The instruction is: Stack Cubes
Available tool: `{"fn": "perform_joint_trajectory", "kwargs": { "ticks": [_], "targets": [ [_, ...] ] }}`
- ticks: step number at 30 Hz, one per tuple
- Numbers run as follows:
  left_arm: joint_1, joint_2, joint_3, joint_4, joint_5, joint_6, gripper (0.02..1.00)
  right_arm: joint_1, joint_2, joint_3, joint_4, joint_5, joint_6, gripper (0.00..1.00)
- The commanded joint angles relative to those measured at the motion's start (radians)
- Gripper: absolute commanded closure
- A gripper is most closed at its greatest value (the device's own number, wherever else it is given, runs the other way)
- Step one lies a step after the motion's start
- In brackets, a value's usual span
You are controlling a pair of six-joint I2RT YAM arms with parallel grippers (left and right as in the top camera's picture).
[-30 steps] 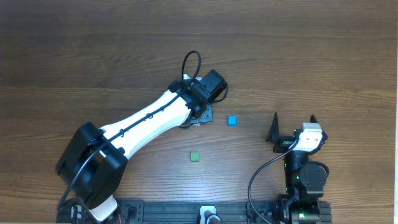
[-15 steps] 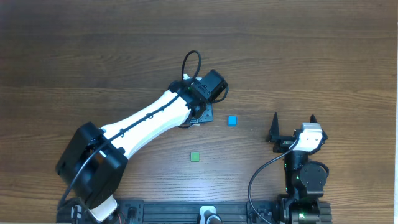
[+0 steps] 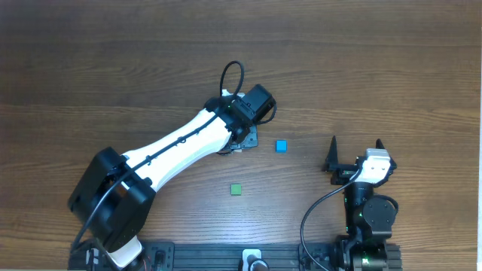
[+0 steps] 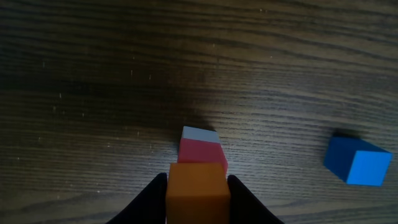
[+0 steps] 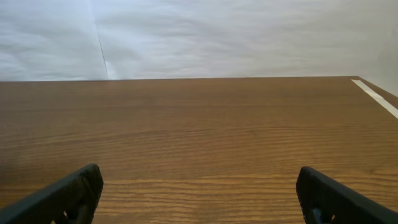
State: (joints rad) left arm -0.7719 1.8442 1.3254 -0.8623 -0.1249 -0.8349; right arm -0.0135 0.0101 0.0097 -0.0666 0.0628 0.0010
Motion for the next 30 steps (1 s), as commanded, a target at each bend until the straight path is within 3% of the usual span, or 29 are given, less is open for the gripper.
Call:
{"fn": "perform_joint_trajectory", "kwargs": {
  "ticks": [1,13,16,26,30],
  "targets": [
    [0.005,0.018,0.002,0.004,-0.019,-0.011,0.654,-0.005,-0.001,-0.004,-0.002,0.013,0.005,0.007],
    [0.019,-0.011,0.003,0.029,-0.031,-0.018,0.108,-0.005,-0.001,-0.004,-0.002,0.013,0.005,0.009],
    [0.052,-0.070,0.003,0.045,-0.037,-0.018,0.023,-0.005,-0.001,-0.004,-0.002,0.013,0.005,0.007],
    [0.311,-0.394,-0.001,0.064,-0.111,0.054,0.020,-0.005,-0.001,-0.004,-0.002,0.013,0.005,0.009],
    [0.431,-0.606,-0.096,0.233,-0.122,0.182,0.020,-0.005,-0.001,-0.004,-0.002,0.013,0.005,0.007]
  ]
}}
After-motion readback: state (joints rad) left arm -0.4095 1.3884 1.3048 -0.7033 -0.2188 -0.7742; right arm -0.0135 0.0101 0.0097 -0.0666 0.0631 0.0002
